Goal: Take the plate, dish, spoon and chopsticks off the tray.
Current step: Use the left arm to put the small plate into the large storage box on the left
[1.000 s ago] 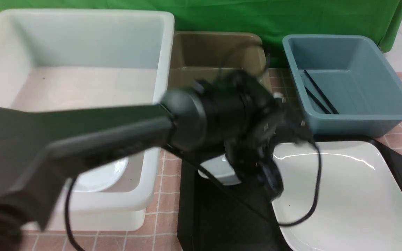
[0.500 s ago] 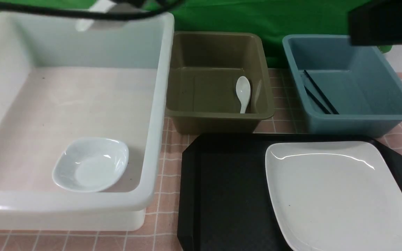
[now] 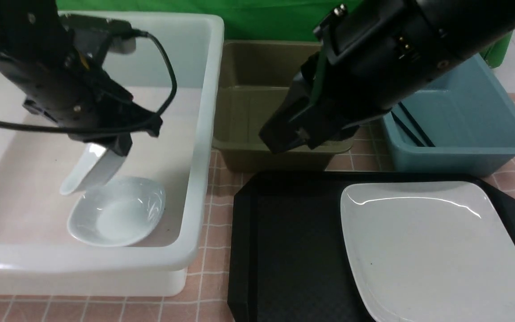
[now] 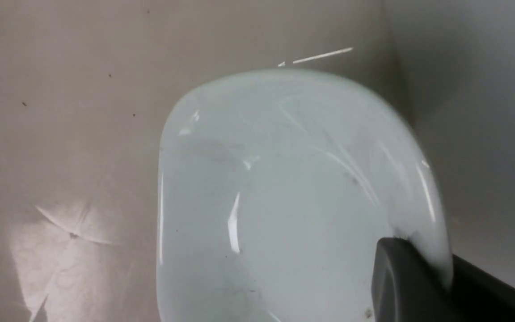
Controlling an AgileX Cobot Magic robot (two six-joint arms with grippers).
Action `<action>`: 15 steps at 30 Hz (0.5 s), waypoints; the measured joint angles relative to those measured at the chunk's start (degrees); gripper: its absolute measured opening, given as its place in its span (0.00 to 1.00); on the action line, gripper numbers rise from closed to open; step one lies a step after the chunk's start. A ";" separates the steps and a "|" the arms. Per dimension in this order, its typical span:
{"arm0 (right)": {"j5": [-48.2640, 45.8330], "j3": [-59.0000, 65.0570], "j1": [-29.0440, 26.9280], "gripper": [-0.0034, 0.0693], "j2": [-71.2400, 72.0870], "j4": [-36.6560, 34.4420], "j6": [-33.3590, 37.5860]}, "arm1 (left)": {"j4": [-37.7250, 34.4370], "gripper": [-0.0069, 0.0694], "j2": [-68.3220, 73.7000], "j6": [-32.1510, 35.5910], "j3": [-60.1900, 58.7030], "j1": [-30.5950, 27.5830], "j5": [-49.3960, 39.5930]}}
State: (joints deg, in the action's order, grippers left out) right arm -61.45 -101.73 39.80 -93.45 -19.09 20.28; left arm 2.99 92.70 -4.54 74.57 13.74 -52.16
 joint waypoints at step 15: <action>0.19 -0.11 0.00 0.09 -0.12 1.17 -0.37 | -2.99 0.39 6.65 1.14 -0.65 0.00 1.24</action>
State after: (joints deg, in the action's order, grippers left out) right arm -61.26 -101.83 39.80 -93.58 -17.92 19.91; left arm 0.00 99.35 -3.41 73.93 13.74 -50.92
